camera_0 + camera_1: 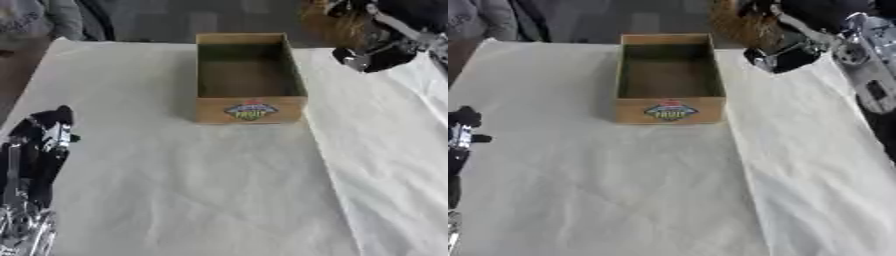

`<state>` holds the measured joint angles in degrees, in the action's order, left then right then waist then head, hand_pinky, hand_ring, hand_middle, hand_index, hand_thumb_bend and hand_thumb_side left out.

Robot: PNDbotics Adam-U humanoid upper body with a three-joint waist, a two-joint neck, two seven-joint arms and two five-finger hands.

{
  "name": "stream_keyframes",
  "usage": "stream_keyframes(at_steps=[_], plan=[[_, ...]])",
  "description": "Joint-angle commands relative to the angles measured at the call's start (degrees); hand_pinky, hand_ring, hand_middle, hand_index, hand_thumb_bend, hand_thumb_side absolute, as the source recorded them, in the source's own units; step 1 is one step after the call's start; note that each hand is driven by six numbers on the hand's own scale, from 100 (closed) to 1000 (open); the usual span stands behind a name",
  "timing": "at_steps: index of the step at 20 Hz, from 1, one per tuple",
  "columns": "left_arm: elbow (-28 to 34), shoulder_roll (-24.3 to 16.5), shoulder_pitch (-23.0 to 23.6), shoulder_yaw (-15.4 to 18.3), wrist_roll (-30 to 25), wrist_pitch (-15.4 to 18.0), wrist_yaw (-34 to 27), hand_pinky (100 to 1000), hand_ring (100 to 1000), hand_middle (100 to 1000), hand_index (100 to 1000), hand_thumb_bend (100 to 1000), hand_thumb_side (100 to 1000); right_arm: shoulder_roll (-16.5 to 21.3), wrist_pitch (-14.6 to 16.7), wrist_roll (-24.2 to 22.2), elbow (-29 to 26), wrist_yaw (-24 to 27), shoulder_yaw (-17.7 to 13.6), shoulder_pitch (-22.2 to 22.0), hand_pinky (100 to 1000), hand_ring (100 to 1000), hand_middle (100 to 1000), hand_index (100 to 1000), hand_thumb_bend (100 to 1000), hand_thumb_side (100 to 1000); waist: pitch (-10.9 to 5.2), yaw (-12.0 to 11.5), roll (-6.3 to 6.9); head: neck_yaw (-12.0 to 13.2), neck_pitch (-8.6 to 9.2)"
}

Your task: Pick up objects on the table and place them in the box.

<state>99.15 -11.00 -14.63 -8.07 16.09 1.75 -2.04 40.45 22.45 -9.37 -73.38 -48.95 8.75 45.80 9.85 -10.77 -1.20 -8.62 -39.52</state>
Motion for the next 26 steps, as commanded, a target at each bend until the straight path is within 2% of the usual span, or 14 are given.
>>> stream_keyframes(at_steps=[1,7,10,16,19,21,22,23,24,25,26], plan=[[1.16,0.16,-1.61,-1.21,-1.34,-0.07,-0.25,541,761,492,607,347,483,-1.43,-0.52,0.81,8.08,-1.28,-2.06,4.10,159,331,418,668,199,100,-0.52,-1.86,-0.18,-2.76,1.71],[1.92,1.22,-4.59,-3.53,-3.92,-0.61,-0.74,541,760,492,607,348,475,-4.04,-1.33,2.77,19.98,-5.24,-3.93,6.84,175,346,438,674,120,100,-0.14,-8.46,-0.13,-7.35,3.10],[2.23,1.49,-5.34,-4.34,-4.97,-0.99,-1.06,540,761,491,607,347,476,-4.70,-1.68,3.34,23.58,-6.13,-4.64,7.18,220,382,478,691,100,100,0.09,-10.35,0.11,-8.79,3.59],[2.53,1.78,-5.94,-5.18,-6.08,-1.34,-1.49,540,761,491,606,347,475,-6.03,-1.86,3.41,28.67,-6.72,-5.34,7.47,351,481,580,746,100,106,0.50,-11.23,0.37,-10.29,4.00],[2.57,1.90,-6.13,-5.37,-6.32,-1.36,-1.51,539,760,491,606,349,475,-6.99,-1.82,2.20,29.98,-6.85,-5.19,7.32,437,584,675,800,100,148,0.67,-11.05,0.31,-10.56,3.92],[2.57,1.97,-6.17,-5.47,-6.43,-1.34,-1.53,539,760,491,606,350,476,-7.51,-1.62,0.61,30.46,-6.96,-4.88,7.21,526,662,752,848,100,176,0.70,-11.00,0.25,-10.70,3.86],[2.55,1.99,-6.18,-5.50,-6.47,-1.33,-1.53,539,760,491,606,350,476,-7.74,-1.48,-0.31,30.51,-6.96,-4.74,7.21,563,690,777,864,100,260,0.69,-10.99,0.22,-10.76,3.82],[2.53,2.00,-6.17,-5.51,-6.50,-1.31,-1.53,539,760,491,606,351,475,-7.90,-1.25,-1.17,30.32,-7.02,-4.56,7.23,637,739,814,884,100,373,0.67,-10.98,0.18,-10.82,3.78],[2.52,2.00,-6.16,-5.52,-6.51,-1.29,-1.52,539,760,491,606,351,475,-8.00,-1.05,-1.97,29.97,-7.16,-4.38,7.26,652,748,822,888,100,397,0.64,-10.97,0.15,-10.85,3.73],[2.51,1.99,-6.15,-5.52,-6.51,-1.28,-1.51,539,760,490,606,352,475,-8.05,-0.80,-2.68,29.52,-7.49,-4.12,7.32,778,827,882,923,100,582,0.61,-10.96,0.08,-10.88,3.71],[2.49,1.98,-6.14,-5.53,-6.51,-1.26,-1.49,538,760,490,606,353,475,-8.11,-0.52,-3.46,28.87,-8.02,-3.80,7.42,801,845,893,930,100,611,0.57,-10.92,0.00,-10.85,3.68]])
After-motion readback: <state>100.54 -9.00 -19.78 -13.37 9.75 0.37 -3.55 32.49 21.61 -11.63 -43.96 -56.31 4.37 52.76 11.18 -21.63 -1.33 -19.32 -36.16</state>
